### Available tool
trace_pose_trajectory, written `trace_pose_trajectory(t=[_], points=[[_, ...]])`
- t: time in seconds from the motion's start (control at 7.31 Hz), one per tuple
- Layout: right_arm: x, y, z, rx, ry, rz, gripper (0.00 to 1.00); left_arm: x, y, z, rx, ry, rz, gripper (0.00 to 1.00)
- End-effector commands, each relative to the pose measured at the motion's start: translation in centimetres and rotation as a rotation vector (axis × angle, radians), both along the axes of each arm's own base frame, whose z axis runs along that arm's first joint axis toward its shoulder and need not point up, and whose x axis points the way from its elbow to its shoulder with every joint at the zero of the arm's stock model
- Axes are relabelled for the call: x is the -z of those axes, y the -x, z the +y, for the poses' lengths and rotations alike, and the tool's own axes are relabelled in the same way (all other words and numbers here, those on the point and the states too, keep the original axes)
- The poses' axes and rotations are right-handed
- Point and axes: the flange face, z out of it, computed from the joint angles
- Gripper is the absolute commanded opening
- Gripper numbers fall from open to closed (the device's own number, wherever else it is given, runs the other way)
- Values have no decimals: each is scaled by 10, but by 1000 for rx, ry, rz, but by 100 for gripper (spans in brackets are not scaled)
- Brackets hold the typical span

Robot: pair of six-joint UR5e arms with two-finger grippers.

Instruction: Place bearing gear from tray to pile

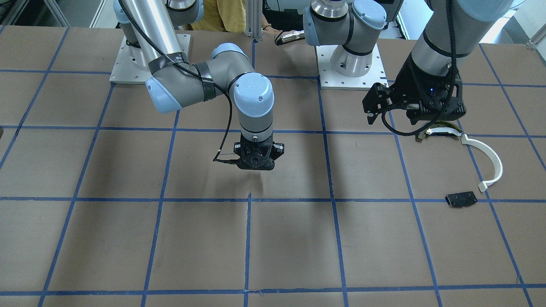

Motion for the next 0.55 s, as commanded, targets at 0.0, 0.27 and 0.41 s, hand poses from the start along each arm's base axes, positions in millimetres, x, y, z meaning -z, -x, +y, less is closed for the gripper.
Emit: trace_pose_trajectory(t=[0.0,0.27,0.41], points=[[-56,89,-72,-131,-17,122,100,22,4,-13,-2,-28,18,100],[-126,227,-110,-224,-68,114,100,78,84,-25,48,8,9,100],[-145,293,-114,-287,-59,105,100,111,119,-30,72,-8,5,100]])
